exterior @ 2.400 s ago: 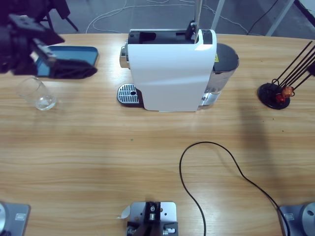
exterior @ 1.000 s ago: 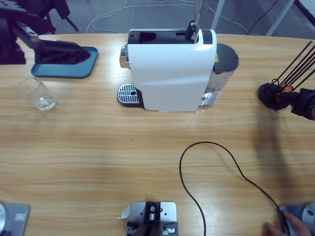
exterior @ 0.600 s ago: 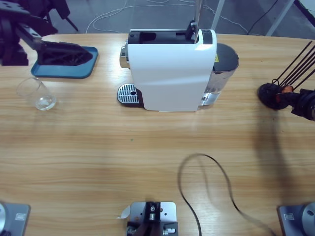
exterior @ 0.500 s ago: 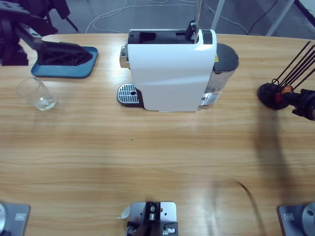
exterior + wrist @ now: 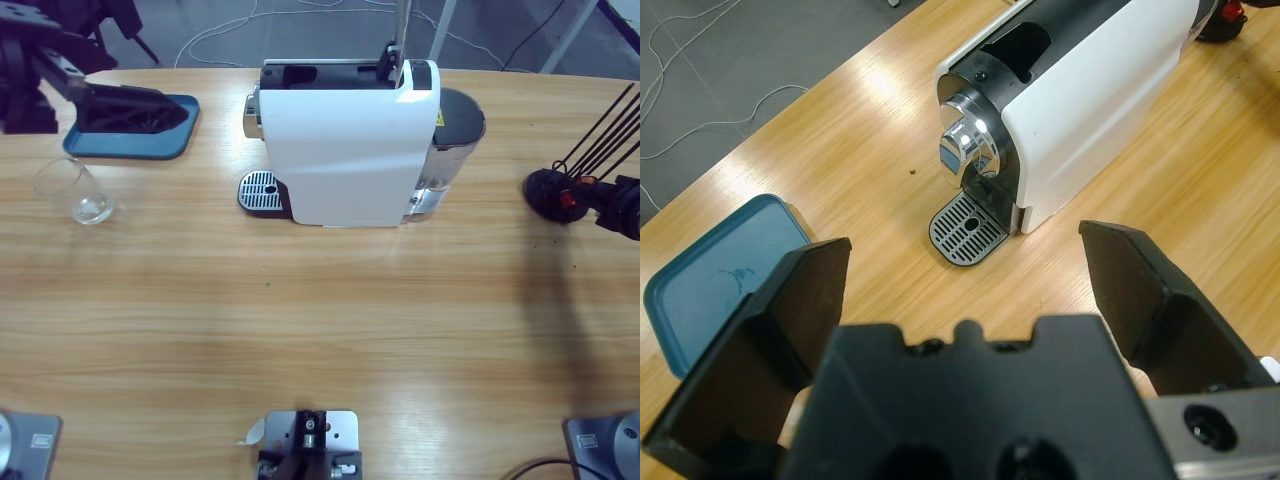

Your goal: Pour coffee

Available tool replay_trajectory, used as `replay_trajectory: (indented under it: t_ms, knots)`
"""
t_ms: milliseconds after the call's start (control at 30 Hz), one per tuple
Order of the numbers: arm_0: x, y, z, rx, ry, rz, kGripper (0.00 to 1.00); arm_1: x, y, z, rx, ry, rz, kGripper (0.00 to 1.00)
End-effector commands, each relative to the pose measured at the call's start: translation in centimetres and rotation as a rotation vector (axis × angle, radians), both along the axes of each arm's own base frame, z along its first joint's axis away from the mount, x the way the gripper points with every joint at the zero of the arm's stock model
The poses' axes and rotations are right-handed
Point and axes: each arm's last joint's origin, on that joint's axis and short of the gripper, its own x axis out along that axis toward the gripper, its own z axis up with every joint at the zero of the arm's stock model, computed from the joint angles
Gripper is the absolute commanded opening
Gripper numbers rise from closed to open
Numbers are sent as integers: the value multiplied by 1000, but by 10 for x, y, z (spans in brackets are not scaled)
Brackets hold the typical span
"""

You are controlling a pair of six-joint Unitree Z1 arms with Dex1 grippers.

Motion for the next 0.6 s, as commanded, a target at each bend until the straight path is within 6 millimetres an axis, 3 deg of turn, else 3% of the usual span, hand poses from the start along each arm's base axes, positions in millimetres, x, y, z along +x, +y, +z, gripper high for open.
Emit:
replay_trajectory:
  t_ms: [33, 100, 167, 267, 300, 400, 600]
  knots:
    - [2, -10, -17, 48, 45, 1, 1000, -1, -2, -9, 14, 40, -4, 739]
    - [2, -11, -17, 49, 45, 1, 1000, 1, -1, -11, 13, 53, -3, 722]
    - [2, -11, -17, 49, 46, 0, 1000, 3, -1, -14, 9, 61, 0, 608]
    - [2, -11, -17, 49, 48, -1, 1000, 5, -1, -15, 6, 56, -2, 577]
    - [2, -12, -17, 49, 48, -4, 1000, 5, -2, -14, -1, 52, -3, 455]
    - [1, -14, -18, 53, 52, -12, 1000, 5, -3, -13, -3, 43, 0, 294]
    - [-4, -23, -21, 57, 60, -41, 1000, 7, -7, -12, 1, 30, -18, 293]
